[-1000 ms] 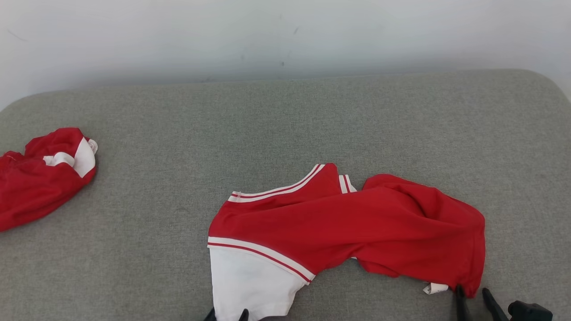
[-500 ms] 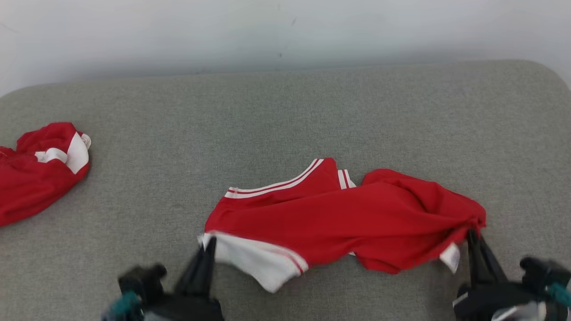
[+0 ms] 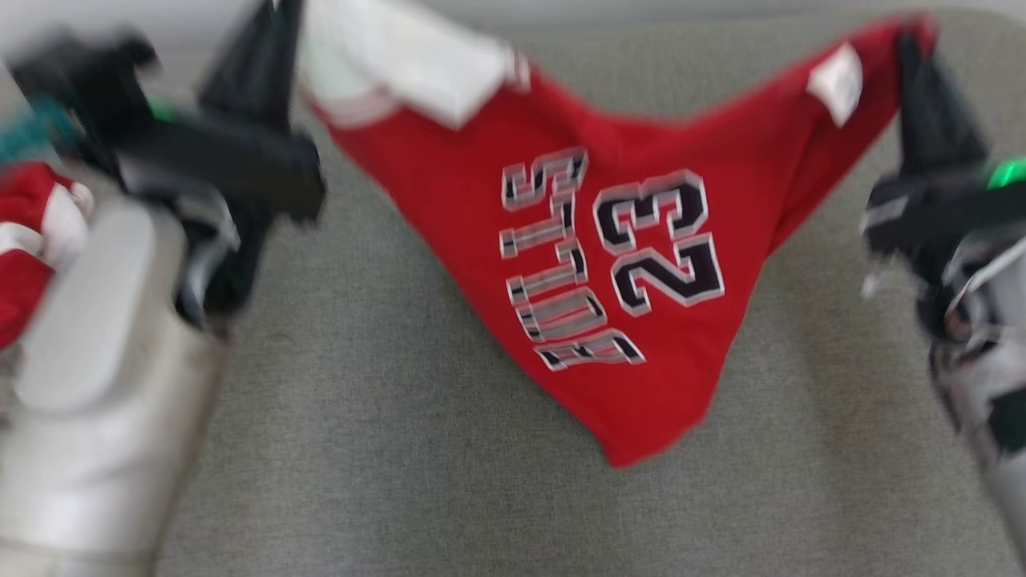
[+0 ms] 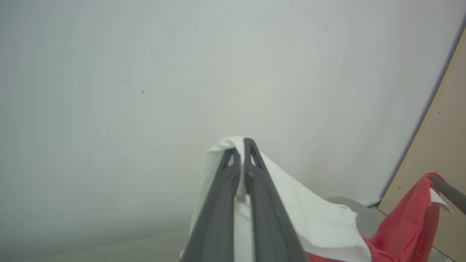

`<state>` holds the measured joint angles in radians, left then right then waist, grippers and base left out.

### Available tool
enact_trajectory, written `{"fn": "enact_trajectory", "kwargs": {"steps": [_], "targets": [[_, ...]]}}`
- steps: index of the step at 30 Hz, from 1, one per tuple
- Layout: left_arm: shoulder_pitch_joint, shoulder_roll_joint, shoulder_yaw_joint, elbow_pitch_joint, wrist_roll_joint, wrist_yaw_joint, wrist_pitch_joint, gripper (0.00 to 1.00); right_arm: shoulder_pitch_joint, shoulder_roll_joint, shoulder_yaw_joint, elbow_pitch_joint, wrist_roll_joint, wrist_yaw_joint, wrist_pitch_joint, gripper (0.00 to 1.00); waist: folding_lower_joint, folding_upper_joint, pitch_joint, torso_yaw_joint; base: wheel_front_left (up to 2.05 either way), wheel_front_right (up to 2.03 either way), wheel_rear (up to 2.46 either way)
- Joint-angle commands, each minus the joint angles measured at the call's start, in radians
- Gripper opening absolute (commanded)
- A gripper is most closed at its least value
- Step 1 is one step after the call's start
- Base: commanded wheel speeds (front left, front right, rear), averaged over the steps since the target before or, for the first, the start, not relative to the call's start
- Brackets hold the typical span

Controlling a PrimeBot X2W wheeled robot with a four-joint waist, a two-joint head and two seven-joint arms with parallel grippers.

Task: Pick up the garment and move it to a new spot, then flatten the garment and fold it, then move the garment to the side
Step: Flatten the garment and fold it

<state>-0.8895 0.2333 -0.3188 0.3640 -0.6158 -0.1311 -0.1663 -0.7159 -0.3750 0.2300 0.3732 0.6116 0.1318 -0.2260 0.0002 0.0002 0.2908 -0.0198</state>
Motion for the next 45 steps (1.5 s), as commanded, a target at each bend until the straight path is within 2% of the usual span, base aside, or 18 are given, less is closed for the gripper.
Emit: {"fn": "enact_trajectory", "kwargs": {"steps": [1, 2, 7, 12, 19, 25, 34, 45], "targets": [[-0.129, 0.020, -0.005, 0.022, 0.002, 0.002, 0.024, 0.00, -0.123, -0.027, 0.016, 0.009, 0.022, -0.002, 0.019, 0.00, -0.0002, -0.0002, 0.122, -0.014, 0.00, 0.00, 0.00], [-0.129, 0.020, -0.005, 0.022, 0.002, 0.002, 0.024, 0.00, -0.123, -0.027, 0.016, 0.009, 0.022, -0.002, 0.019, 0.00, -0.0002, -0.0002, 0.122, -0.014, 0.00, 0.00, 0.00], [-0.402, 0.017, 0.018, 0.110, -0.039, 0.002, 0.075, 0.00, -0.407, -0.061, 0.045, 0.041, 0.061, -0.002, 0.080, 0.00, -0.0002, -0.0002, 0.203, -0.013, 0.00, 0.00, 0.00], [-0.675, 0.043, 0.006, 0.200, -0.026, 0.002, 0.119, 0.00, -0.681, -0.078, 0.067, 0.111, 0.073, -0.002, 0.144, 0.00, -0.0002, -0.0002, 0.261, -0.019, 0.00, 0.00, 0.00], [-0.981, 0.037, 0.010, 0.352, -0.013, 0.005, 0.146, 0.00, -1.004, -0.093, 0.104, 0.310, 0.029, -0.002, 0.198, 0.00, -0.0002, -0.0002, 0.302, -0.018, 0.00, 0.00, 0.00], [-1.169, 0.027, -0.007, 0.488, 0.014, 0.011, 0.146, 0.00, -1.210, -0.066, 0.146, 0.478, -0.014, -0.002, 0.194, 0.00, -0.0002, -0.0002, 0.315, -0.016, 0.00, 0.00, 0.00], [-1.275, -0.009, -0.027, 0.639, 0.022, 0.011, 0.109, 0.00, -1.355, -0.027, 0.211, 0.641, -0.014, -0.002, 0.162, 0.00, -0.0002, -0.0002, 0.349, -0.010, 0.00, 0.00, 0.00], [-1.301, -0.014, -0.047, 0.733, -0.004, 0.001, 0.055, 0.00, -1.384, -0.029, 0.282, 0.718, 0.011, -0.002, 0.109, 0.00, -0.0002, -0.0002, 0.377, -0.009, 0.00, 0.00, 0.00]]}}
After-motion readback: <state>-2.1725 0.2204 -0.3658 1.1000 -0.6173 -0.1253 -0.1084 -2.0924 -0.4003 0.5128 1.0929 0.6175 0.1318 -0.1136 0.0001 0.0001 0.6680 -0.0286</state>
